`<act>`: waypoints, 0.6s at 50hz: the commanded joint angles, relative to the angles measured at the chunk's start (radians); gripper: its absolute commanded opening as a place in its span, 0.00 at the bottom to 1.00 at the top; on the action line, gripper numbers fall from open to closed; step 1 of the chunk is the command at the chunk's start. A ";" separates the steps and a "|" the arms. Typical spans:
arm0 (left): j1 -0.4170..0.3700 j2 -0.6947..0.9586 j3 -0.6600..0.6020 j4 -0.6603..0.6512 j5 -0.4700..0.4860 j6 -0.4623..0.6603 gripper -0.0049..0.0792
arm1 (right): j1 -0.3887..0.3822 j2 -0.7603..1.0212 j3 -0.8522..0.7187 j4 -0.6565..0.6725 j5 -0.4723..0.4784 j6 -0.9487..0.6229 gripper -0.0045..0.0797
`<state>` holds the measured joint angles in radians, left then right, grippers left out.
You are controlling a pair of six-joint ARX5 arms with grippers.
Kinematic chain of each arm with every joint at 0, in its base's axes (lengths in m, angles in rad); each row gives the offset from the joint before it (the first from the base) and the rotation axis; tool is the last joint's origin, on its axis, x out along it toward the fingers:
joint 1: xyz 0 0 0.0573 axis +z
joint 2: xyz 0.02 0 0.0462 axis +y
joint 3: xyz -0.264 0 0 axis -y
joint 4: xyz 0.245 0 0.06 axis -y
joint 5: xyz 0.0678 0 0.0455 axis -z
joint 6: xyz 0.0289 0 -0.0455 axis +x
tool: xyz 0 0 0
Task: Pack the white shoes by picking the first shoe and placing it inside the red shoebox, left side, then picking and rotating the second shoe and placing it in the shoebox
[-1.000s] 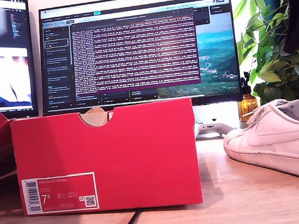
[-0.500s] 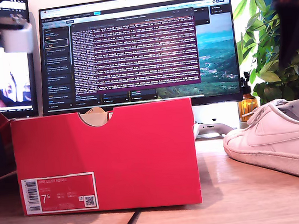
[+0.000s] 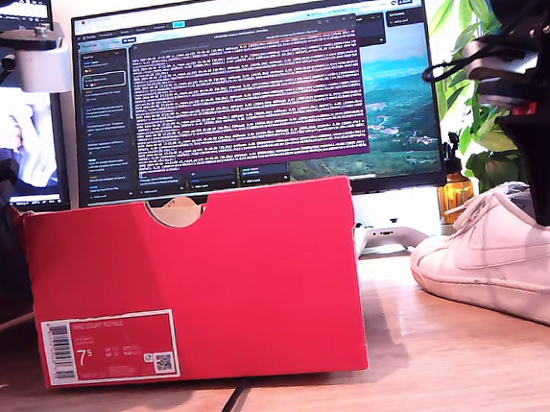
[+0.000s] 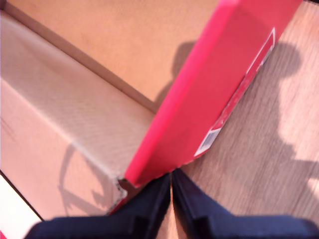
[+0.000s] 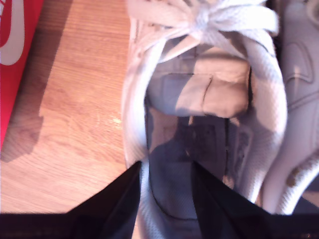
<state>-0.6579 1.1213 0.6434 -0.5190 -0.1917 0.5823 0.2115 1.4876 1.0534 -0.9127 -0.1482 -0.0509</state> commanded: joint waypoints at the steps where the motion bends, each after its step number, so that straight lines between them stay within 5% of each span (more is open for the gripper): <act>1: 0.001 0.005 0.002 0.019 0.003 -0.006 0.04 | 0.023 0.056 -0.013 0.010 -0.001 -0.002 0.39; 30: 0.001 0.005 0.002 0.019 0.005 -0.006 0.04 | 0.031 0.053 0.072 -0.127 0.001 0.003 0.39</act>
<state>-0.6579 1.1213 0.6434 -0.5190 -0.1886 0.5819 0.2310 1.5230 1.1202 -1.0264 -0.1432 -0.0505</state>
